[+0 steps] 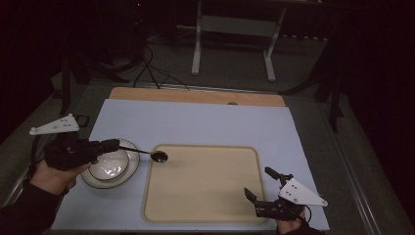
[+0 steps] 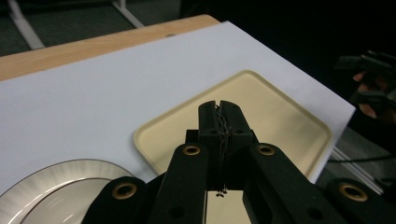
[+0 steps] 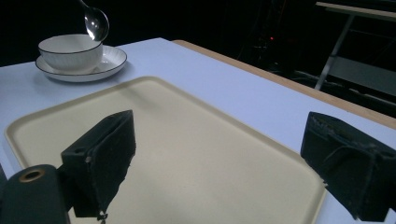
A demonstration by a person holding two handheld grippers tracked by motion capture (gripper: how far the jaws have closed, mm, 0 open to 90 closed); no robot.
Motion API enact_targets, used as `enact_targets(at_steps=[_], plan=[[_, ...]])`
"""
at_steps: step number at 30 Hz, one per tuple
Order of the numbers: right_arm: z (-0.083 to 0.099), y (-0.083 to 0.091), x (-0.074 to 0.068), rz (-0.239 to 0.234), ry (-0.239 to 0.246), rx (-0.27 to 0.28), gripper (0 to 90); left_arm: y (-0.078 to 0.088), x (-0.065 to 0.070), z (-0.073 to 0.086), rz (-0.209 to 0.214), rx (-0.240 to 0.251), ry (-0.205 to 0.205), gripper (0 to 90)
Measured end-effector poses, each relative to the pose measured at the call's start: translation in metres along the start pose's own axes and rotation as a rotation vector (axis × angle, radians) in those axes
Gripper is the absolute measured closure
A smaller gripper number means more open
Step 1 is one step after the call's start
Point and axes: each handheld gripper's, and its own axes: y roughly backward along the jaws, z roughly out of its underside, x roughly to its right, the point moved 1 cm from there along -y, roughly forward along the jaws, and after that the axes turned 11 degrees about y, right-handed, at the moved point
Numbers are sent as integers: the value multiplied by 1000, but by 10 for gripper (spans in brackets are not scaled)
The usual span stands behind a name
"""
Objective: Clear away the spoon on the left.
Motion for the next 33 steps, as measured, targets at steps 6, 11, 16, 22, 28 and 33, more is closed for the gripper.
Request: enact_targets(at_steps=[6,11,16,22,28,33], plan=[[0,0,0,1,3,0,104,-13,7,-6,25,-38,-33,896],[0,0,0,-2,2,3,104,-24,12,-10,61,-71,-63,896],[0,0,1,-3,-3,6,104,-35,21,-15,79,-108,-96,896],[0,0,0,-4,-1,7,104,-51,28,-20,82,-176,-142,896],[0,0,0,-7,-1,8,104,-70,36,-21,101,-259,-181,896],[1,0,1,-9,-4,7,104,-83,40,-19,112,-313,-189,896]])
